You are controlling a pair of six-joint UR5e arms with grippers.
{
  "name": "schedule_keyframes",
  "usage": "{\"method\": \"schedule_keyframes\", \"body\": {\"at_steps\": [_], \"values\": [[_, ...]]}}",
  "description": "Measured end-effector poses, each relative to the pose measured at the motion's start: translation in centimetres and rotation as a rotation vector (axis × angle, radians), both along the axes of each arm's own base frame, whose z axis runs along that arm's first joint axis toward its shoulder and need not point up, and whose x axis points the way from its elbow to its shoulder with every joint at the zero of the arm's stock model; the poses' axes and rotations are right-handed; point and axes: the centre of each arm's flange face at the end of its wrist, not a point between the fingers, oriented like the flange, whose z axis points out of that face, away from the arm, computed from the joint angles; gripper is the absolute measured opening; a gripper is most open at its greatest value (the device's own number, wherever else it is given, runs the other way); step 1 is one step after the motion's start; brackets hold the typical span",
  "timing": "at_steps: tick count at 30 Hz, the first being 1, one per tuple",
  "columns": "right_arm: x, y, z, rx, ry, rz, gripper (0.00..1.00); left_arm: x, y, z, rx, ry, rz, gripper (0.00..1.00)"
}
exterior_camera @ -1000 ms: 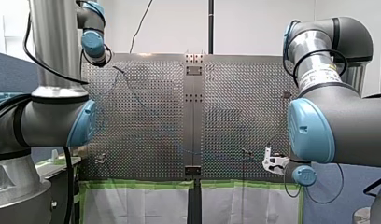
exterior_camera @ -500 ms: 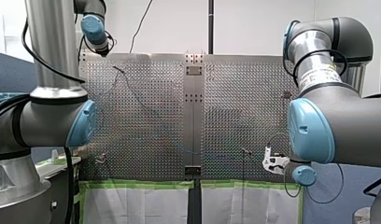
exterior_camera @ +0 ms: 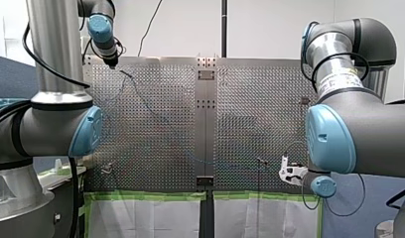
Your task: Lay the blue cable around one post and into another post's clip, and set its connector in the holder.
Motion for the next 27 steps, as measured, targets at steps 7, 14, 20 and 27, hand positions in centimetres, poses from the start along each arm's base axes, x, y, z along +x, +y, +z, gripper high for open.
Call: {"method": "schedule_keyframes", "body": {"at_steps": [7,14,20,27], "values": [[0.0,0.0,0.0,-0.001,0.000,0.000,0.00,-0.8,-0.4,-0.5,-0.010,0.063,-0.008,1.00],[0.0,0.0,0.0,0.000,0.000,0.000,0.00,-1.5,-0.6,-0.6,-0.018,0.114,-0.015,1.00],[0.1,0.0,0.0,-0.001,0.000,0.002,0.00,-1.5,-0.7,0.6,-0.017,0.100,-0.019,1.00],[0.1,0.1,-0.1,0.001,0.000,0.002,0.00,-1.6,-0.7,1.6,-0.015,0.079,-0.017,1.00]]}}
